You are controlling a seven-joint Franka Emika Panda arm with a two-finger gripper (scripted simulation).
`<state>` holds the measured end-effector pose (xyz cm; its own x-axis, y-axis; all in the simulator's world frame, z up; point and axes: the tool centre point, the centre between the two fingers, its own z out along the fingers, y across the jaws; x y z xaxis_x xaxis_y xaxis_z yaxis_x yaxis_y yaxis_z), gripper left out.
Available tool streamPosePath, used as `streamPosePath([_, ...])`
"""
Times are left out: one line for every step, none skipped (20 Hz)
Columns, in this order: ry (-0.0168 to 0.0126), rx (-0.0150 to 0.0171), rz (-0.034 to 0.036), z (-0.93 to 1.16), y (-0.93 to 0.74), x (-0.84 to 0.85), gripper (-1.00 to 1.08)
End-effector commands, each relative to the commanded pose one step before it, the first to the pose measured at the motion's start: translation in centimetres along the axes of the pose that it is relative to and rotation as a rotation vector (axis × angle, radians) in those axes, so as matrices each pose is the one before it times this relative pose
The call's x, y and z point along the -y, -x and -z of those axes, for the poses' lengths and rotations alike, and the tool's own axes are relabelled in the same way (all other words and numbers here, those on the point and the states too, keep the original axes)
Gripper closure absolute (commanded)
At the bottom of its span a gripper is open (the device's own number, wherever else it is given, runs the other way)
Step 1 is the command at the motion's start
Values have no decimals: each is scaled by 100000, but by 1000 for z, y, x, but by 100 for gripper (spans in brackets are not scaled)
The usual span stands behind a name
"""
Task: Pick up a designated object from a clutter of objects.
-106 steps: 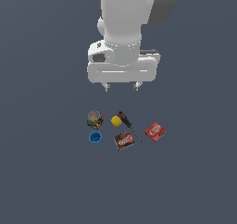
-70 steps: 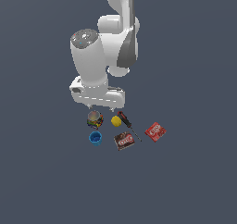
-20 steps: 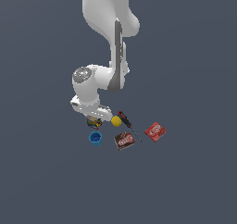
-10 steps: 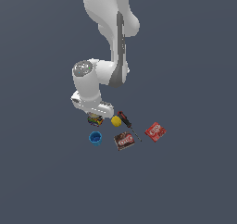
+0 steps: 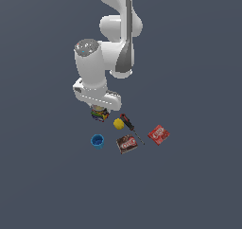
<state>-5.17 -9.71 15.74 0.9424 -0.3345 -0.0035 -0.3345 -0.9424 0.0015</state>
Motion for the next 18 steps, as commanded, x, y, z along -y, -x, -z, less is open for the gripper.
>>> streamPosePath([80,-390,-48,2647,263,693,108])
streamPosePath([64,-19,-18,1035,132,287,108])
streamPosePath([0,0,0,1020,127,282,108])
streamPosePath([63,-22,-17,1016,128,285,108])
streamPosePath([0,0,0,1003,123,280,108])
streamPosePath([0,0,0,998,121,279,108])
streamPosePath([63,-25,-12,1000,124,288,108])
streamPosePath([0,0,0,990,117,281,108])
streamPosePath([0,0,0,988,116,282,108])
streamPosePath([0,0,0,986,114,284,108])
streamPosePath([0,0,0,985,112,286,108])
streamPosePath([0,0,0,985,110,289,108])
streamPosePath([0,0,0,982,106,291,108])
streamPosePath([-51,4,46,961,104,293,108])
streamPosePath([0,0,0,919,94,278,108])
streamPosePath([-57,14,36,873,87,265,108])
streamPosePath([0,0,0,824,81,254,108])
streamPosePath([-58,16,34,775,71,238,108])
